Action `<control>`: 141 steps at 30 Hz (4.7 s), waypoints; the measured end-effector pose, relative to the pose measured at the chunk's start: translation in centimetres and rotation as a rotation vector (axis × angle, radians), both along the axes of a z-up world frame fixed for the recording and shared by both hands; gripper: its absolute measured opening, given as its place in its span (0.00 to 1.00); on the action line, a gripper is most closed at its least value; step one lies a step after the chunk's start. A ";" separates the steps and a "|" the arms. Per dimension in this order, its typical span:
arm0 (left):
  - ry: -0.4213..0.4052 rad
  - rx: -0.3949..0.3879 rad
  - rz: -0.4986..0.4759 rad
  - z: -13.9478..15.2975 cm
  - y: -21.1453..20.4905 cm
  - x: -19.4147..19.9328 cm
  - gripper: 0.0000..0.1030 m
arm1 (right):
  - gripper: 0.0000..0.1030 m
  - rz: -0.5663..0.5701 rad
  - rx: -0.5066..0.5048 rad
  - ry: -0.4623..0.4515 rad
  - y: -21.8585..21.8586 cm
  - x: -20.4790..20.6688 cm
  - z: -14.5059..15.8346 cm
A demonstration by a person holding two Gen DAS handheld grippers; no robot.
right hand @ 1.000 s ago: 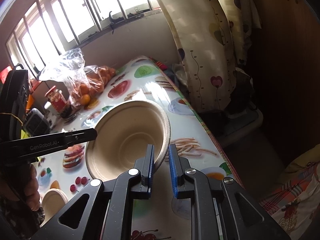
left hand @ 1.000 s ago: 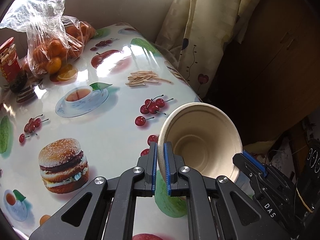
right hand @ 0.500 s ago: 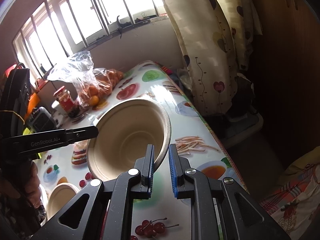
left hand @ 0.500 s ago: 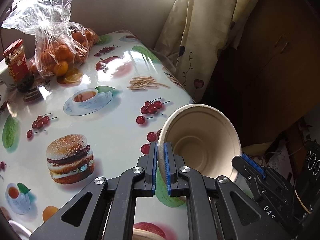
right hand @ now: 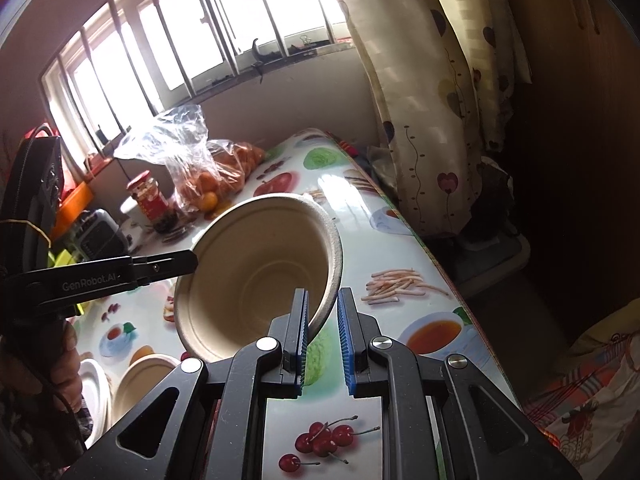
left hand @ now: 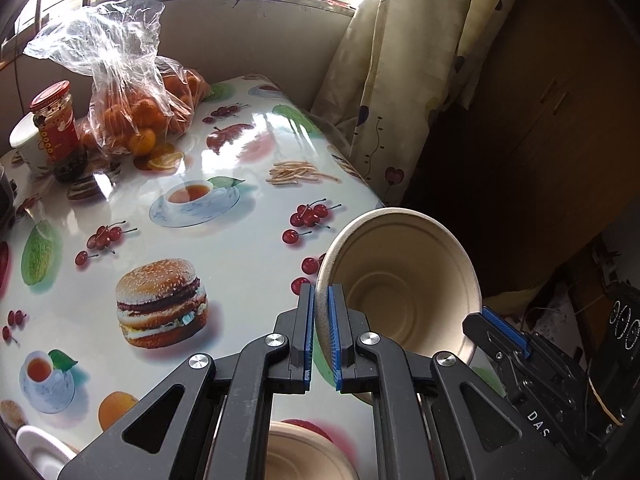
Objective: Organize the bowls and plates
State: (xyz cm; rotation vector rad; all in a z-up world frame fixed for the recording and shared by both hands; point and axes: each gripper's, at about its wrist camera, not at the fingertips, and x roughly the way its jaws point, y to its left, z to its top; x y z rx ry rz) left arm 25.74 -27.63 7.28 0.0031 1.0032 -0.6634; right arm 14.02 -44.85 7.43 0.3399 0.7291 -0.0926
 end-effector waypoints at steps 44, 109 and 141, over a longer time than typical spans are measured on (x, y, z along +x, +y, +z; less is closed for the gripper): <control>-0.044 -0.026 0.091 1.4 8.0 -5.1 0.07 | 0.14 0.116 0.000 -0.038 6.4 -3.4 1.2; 0.055 -0.021 0.197 -3.0 15.0 -8.8 0.07 | 0.14 0.220 0.021 0.043 12.6 -5.5 -2.4; 0.070 0.007 0.196 -4.2 14.5 -8.4 0.07 | 0.14 0.210 0.039 0.067 12.1 -5.0 -3.7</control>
